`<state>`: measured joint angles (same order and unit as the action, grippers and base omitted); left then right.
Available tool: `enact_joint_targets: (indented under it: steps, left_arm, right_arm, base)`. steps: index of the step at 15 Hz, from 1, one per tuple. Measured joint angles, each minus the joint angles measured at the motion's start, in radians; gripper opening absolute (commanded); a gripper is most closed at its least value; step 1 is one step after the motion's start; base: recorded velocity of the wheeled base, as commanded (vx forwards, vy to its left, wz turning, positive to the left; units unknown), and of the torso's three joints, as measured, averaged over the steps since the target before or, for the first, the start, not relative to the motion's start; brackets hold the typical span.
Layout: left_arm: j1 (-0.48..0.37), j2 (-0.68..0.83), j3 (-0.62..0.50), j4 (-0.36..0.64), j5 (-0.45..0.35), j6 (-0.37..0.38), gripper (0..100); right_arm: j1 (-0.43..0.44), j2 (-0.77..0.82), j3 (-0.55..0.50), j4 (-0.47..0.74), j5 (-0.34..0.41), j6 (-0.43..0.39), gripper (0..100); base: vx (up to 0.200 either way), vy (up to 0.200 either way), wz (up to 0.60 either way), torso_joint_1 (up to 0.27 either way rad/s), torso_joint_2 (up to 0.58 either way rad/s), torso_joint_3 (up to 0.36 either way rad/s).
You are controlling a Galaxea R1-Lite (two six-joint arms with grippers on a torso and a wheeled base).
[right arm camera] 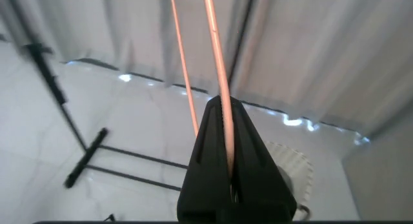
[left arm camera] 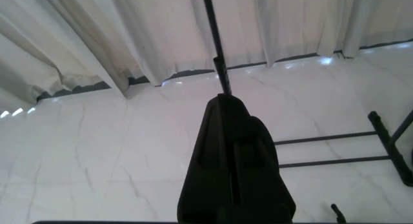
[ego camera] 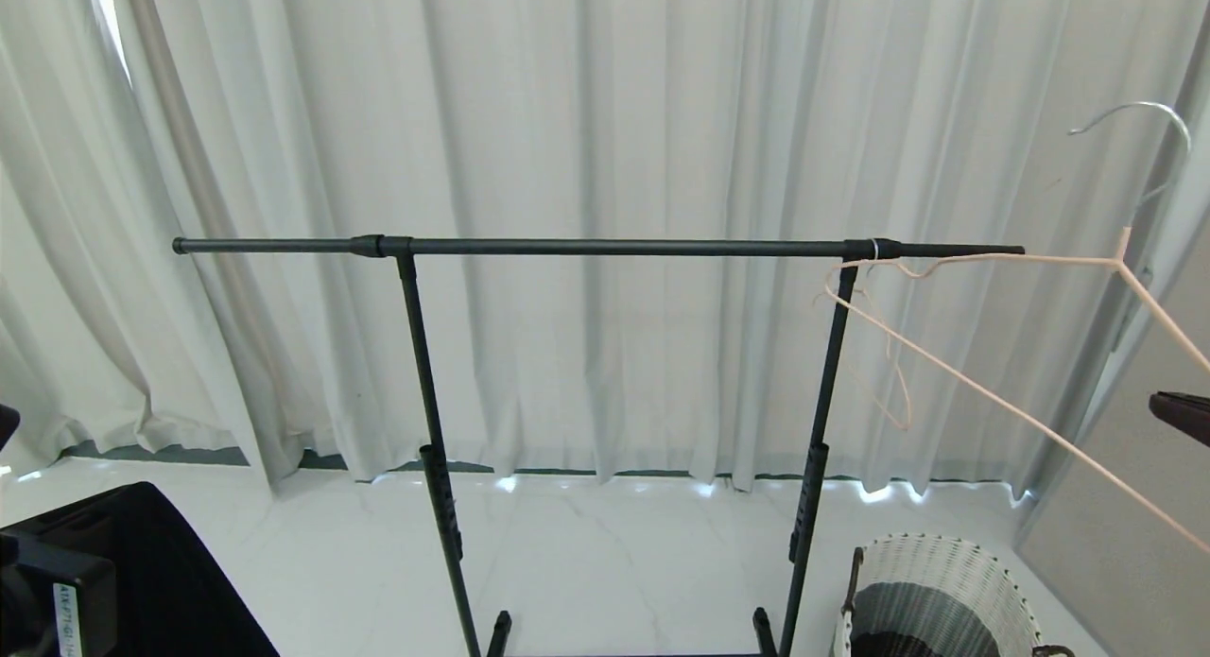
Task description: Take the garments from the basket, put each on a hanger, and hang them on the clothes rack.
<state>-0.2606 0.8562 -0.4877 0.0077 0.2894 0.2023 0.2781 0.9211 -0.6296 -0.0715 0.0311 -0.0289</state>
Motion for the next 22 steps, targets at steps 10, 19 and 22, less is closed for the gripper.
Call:
enact_joint_targets:
  steps: [10,19,22]
  left_arm:
    - [-0.01,0.004,0.019,0.001,-0.006,0.024,0]
    - [-0.011,0.214,-0.122,0.002,0.002,-0.021,0]
    - [-0.024,0.351,-0.203,0.003,0.004,-0.086,0]
  right_arm:
    - [0.23,0.177,0.023,-0.121,0.059,0.075,0]
    - [0.541,0.391,0.126,-0.402,0.073,0.243,0]
    - [0.623,0.413,0.129,-0.408,0.075,0.289,0]
  base:
    - [0.0,0.0,0.0,0.0,0.0,0.0]
    - [0.0,0.0,0.0,0.0,0.0,0.0]
    - [0.0,0.0,0.0,0.0,0.0,0.0]
